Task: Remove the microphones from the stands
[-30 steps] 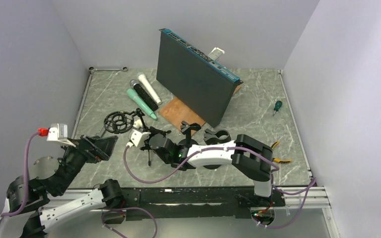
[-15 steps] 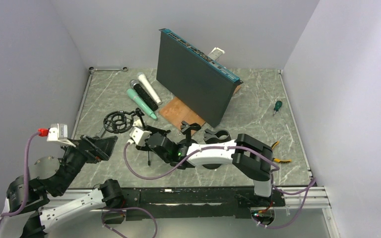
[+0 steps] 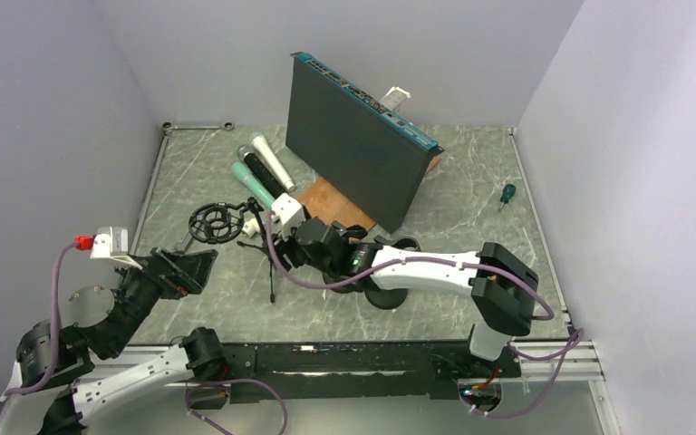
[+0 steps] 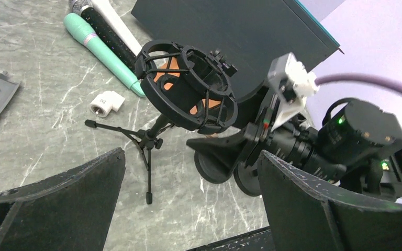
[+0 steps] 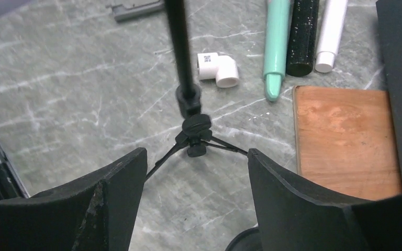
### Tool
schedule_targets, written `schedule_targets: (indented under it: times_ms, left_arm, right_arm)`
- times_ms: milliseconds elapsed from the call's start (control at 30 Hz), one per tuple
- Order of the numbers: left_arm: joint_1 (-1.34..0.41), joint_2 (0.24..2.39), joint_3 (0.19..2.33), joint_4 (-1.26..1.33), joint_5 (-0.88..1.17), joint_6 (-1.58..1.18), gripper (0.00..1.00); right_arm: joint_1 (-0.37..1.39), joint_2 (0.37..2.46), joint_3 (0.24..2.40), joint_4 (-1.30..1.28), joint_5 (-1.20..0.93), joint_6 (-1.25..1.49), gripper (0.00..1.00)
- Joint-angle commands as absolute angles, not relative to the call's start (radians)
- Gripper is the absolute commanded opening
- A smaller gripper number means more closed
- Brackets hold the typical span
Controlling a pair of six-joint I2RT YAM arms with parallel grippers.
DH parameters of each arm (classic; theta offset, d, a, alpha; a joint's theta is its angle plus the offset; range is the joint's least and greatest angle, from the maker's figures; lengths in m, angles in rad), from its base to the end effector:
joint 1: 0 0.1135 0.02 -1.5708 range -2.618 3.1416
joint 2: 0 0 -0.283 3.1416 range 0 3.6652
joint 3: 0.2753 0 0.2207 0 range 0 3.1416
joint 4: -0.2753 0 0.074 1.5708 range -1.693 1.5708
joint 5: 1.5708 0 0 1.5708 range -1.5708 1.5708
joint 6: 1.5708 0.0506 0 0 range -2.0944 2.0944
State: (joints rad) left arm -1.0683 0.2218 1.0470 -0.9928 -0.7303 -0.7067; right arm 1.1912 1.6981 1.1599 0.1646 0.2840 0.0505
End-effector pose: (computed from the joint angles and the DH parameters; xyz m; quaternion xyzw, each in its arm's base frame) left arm 0.0075 0.0565 0.3539 -0.0984 0.7433 -0.2953 0.5922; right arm 0.1552 0.3506 0.2921 -0.3744 0.7314 0.2294 0.5217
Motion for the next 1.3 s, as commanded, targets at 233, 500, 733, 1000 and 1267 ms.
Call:
schedule_targets:
  times_ms: [233, 500, 733, 1000, 1267]
  left_arm:
    - [-1.071, 0.218, 1.049, -0.978, -0.714, -0.721, 0.99]
    - [-1.071, 0.217, 1.048, -0.971, -0.710, -0.717, 0.99]
    - [-1.071, 0.219, 1.054, -0.974, -0.713, -0.714, 0.99]
    - [-1.071, 0.234, 1.065, -0.969, -0.711, -0.703, 0.99]
    - [-1.071, 0.227, 1.063, -0.962, -0.720, -0.702, 0.99]
  right_arm:
    - [1.099, 1.738, 1.290, 0.078, 0.158, 0.250, 0.73]
    - [1.087, 1.816, 1.378, 0.046, 0.116, 0.219, 0.61]
    - [1.086, 1.845, 1.394, 0.037, 0.096, 0.205, 0.47]
    - [1.107, 1.850, 1.374, 0.059, 0.197, 0.062, 0.00]
    - [1.225, 1.820, 1.205, 0.260, 0.464, -0.393, 0.00]
